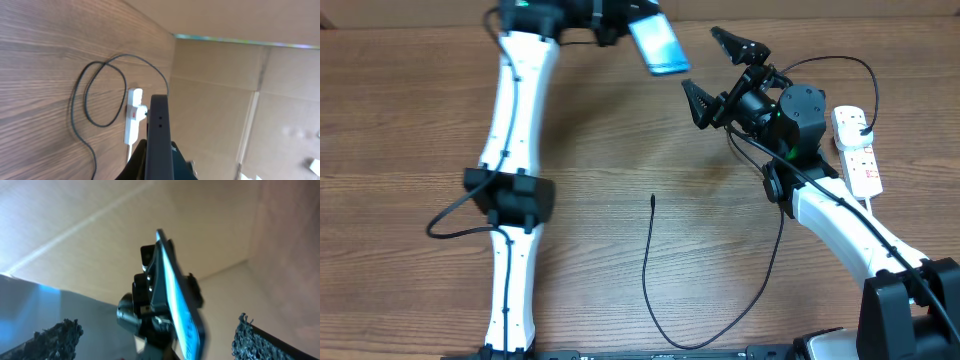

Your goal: Plug charger to phone and switch on socket

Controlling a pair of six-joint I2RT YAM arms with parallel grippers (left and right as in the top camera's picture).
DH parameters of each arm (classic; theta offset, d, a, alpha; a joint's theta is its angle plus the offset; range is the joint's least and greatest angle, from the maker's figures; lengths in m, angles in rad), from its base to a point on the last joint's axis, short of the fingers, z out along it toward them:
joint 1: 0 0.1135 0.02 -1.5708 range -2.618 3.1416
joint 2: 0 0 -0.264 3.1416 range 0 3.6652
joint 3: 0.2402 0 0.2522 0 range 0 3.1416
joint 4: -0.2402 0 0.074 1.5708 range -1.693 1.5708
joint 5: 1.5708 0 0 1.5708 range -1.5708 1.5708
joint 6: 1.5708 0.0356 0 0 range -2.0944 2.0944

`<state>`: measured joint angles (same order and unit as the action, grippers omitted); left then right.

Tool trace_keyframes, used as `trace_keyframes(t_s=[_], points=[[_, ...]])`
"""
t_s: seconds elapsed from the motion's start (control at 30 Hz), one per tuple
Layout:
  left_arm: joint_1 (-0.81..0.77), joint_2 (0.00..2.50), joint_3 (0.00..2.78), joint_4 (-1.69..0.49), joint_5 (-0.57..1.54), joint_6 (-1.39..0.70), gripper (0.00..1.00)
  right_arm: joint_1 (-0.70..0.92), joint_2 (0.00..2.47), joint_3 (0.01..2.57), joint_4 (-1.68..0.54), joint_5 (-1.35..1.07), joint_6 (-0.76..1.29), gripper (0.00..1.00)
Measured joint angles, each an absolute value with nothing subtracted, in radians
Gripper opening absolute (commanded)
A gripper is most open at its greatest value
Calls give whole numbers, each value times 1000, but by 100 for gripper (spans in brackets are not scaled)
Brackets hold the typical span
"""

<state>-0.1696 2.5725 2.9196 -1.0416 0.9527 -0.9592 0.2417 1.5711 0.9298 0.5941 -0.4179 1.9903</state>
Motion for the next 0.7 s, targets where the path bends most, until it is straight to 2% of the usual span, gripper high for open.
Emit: trace_keyframes(t_s=[0.1,0.3,0.4,0.5,0.7], points=[[-83,2572,2920,-1113,1082,-849,4,228,1571,931,524,-489,1890,100],[41,2572,2919,-1407,1227,-577,4,220,1571,937,192,-625,1587,100],[62,2572,2918,-1532,1246,-429,4,224,1571,938,-23,-674,1412,100],[67,2572,2918,-1658,1242,-280,4,234,1571,939,-230,-687,1215,94],[66,2572,2918,-1685,1194,-119,4,281,1571,939,-494,-630,860,94]])
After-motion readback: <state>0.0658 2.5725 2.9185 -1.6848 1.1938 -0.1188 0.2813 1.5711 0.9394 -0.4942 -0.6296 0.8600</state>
